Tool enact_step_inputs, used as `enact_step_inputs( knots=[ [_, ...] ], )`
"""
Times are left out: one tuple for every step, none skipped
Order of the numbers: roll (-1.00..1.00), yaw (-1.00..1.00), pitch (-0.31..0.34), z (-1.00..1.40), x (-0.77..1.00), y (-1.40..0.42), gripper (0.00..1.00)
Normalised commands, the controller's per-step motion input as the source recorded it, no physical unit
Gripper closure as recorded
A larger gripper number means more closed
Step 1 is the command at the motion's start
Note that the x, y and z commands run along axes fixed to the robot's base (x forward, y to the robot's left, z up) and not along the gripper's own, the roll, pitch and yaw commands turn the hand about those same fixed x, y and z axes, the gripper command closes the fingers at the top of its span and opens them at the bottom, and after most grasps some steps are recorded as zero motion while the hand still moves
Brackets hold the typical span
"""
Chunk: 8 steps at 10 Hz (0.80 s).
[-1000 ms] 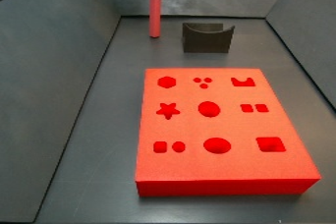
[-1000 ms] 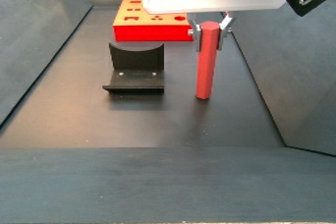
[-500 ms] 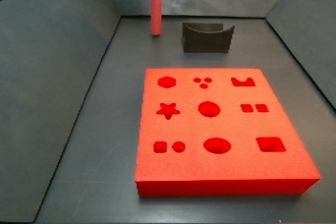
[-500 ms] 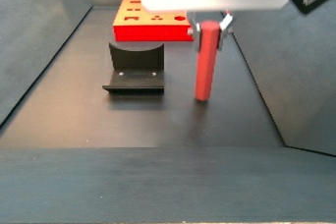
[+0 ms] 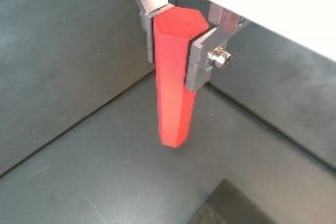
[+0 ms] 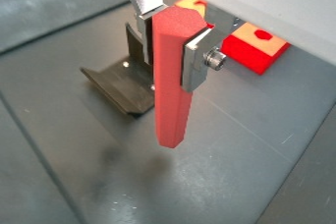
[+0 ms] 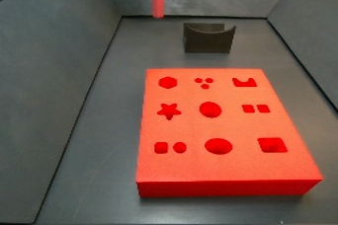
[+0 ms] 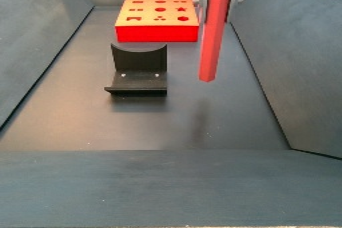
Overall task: Pick up the hexagon object. Move up. Move to above the board. Insert the hexagon object.
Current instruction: Move to above the board.
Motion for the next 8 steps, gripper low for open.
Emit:
enact_step_inputs(
  knots=[
    [-0.25, -0.1, -0.201, 1.0, -0.08, 0.19, 1.0],
    [-0.22, -0.07, -0.134, 1.0, -0.08, 0.16, 1.0],
    [-0.2, -0.05, -0.082, 1.0, -0.07, 0.15, 1.0],
    [-0.18, -0.04, -0.035, 1.0, -0.06, 0.15, 1.0],
    [-0.14, -0.04, 0.022, 0.83, -0.02, 0.11, 1.0],
    [-0.12, -0.04, 0.053, 0.64, 0.0, 0.09, 1.0],
    [-0.1, -0.05, 0.074, 0.45, 0.01, 0.07, 1.0],
    [-0.08, -0.05, 0.08, 0.26, 0.01, 0.05, 1.0]
  ],
)
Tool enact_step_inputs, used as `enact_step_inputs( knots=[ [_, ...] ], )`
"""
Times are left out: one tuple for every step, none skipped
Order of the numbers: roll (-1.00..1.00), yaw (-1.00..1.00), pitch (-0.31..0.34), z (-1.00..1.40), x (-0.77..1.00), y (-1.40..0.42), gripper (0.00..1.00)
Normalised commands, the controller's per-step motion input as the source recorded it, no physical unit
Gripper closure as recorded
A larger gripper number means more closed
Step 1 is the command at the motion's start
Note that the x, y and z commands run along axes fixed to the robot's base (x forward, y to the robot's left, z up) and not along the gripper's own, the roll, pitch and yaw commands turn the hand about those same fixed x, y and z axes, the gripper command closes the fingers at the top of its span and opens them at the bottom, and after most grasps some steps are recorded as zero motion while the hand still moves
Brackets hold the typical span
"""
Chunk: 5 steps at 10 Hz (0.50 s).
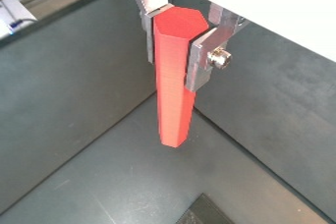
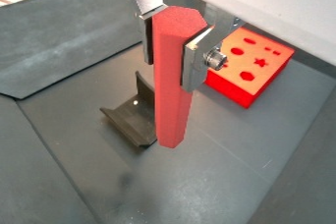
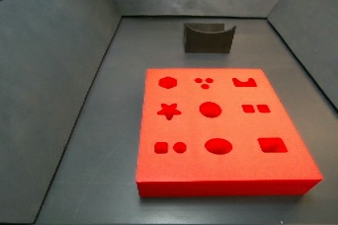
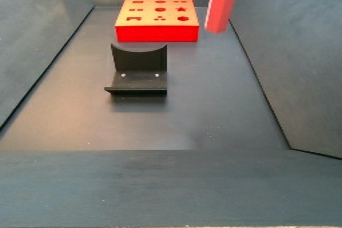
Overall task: Pick up the hexagon object. Move up. Move to above the board. Insert the hexagon object.
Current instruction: Move to above the board.
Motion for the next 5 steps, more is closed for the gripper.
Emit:
enact_step_inputs(
  knots=[
    [0.43, -0.18, 0.523, 0.1, 0.09, -1.0, 1.0],
    [0.45, -0.16, 0.492, 0.1, 0.09, -1.0, 1.0],
    [0.38, -0.04, 0.369, 0.11, 0.09, -1.0, 1.0],
    [0.22, -0.03, 0.257, 0.11, 0.09, -1.0, 1.0],
    [0.15, -0.02, 0.198, 0.11, 0.1, -1.0, 1.0]
  ],
)
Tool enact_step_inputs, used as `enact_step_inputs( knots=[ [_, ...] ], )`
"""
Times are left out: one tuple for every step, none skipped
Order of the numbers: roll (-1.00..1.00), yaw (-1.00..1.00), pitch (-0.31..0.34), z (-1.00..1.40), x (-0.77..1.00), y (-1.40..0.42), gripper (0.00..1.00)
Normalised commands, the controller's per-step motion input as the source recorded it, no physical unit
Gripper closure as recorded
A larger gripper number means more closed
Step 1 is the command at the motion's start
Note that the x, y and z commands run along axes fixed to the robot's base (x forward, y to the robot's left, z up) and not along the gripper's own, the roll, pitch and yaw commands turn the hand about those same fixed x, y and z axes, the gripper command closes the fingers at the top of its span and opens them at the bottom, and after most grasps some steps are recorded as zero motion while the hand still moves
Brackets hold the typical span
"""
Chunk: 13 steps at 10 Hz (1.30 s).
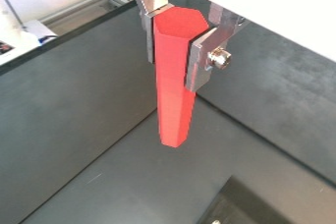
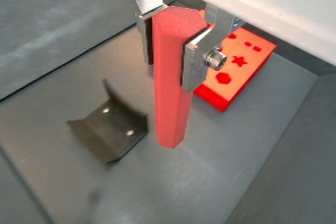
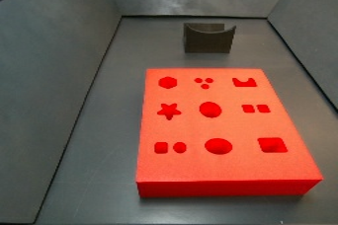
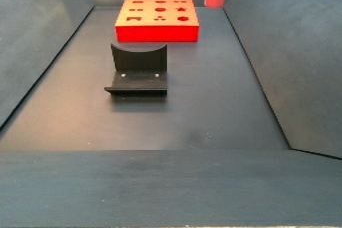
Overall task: Pick up the hexagon object. Move up. Move to above the board. Insert the hexagon object.
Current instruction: Move to above the board.
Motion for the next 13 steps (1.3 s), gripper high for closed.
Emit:
enact_step_inputs(
  knots=[
    [0.08, 0.0, 0.13, 0.11, 0.1, -1.0, 1.0],
    [0.05, 0.0, 0.109, 0.11, 0.1, -1.0, 1.0],
    [0.02, 0.01, 0.101, 0.12, 0.11, -1.0, 1.0],
    [0.0, 0.01, 0.098, 0.11, 0.12, -1.0, 1.0],
    [0.0, 0.01, 0.103, 0.12, 0.12, -1.0, 1.0],
    [0.0, 0.01, 0.116, 0.12, 0.13, -1.0, 1.0],
    [0.0, 0.01, 0.124, 0.12, 0.15, -1.0, 1.0],
    [0.0, 0.01, 0.131, 0.12, 0.16, -1.0, 1.0],
    [0.0, 0.01, 0.141, 0.14, 0.18, -1.0, 1.0],
    [0.01, 0.01, 0.144, 0.14, 0.2, -1.0, 1.0],
    [0.01, 0.01, 0.141, 0.12, 0.19, -0.81, 1.0],
    [0.01, 0.0, 0.14, 0.09, 0.16, -0.62, 1.0],
    [0.02, 0.01, 0.113, 0.05, 0.09, -0.26, 1.0]
  ],
)
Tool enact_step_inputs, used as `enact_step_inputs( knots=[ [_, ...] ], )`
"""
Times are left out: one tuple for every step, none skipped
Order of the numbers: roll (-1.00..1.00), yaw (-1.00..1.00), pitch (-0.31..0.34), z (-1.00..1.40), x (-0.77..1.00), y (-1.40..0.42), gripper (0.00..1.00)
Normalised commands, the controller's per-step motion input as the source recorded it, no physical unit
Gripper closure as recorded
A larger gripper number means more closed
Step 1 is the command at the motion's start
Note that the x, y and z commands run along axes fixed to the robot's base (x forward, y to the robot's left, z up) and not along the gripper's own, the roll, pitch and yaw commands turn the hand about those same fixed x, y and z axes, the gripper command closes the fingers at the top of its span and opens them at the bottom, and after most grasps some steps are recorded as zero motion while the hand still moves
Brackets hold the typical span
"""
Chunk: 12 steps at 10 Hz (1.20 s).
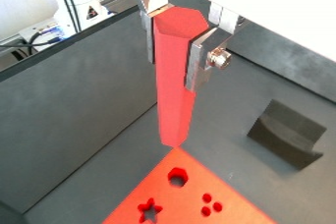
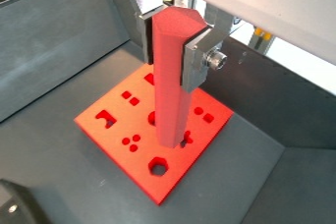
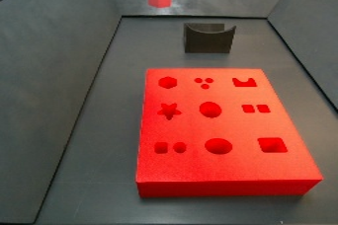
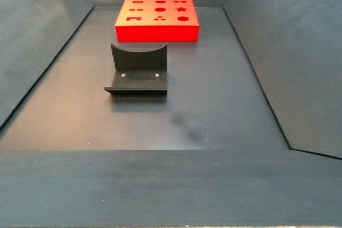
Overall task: Pick up the hexagon object. Move up. Move to above the board. Insert the hexagon object.
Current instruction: Insert the hexagon object.
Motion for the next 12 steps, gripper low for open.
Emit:
enact_step_inputs(
  knots=[
    [0.0, -0.01, -0.019, 0.0, -0.08, 0.0, 1.0],
    [0.0, -0.02, -0.001, -0.11, -0.03, 0.0, 1.0],
    [0.0, -0.06, 0.11, -0.73, 0.46, 0.16, 1.0],
    [-0.04, -0.04, 0.033, -0.97, 0.53, 0.26, 1.0],
    [-0.04, -0.01, 0.0, -1.0, 0.53, 0.27, 1.0],
    [-0.01, 0.0, -0.026, -1.0, 0.46, 0.09, 1.0],
    [-0.02, 0.0, -0.107, -0.99, 0.37, 0.0, 1.0],
    [0.0, 0.0, -0.179, -0.87, 0.28, 0.0, 1.0],
    [0.1, 0.09, -0.251, -0.73, -0.03, -0.04, 1.0],
    [0.24, 0.25, -0.239, -0.63, -0.31, 0.0, 1.0],
    [0.28, 0.34, -0.259, -0.55, -0.45, 0.0, 1.0],
    [0.32, 0.33, -0.229, -0.53, -0.41, 0.0, 1.0]
  ],
)
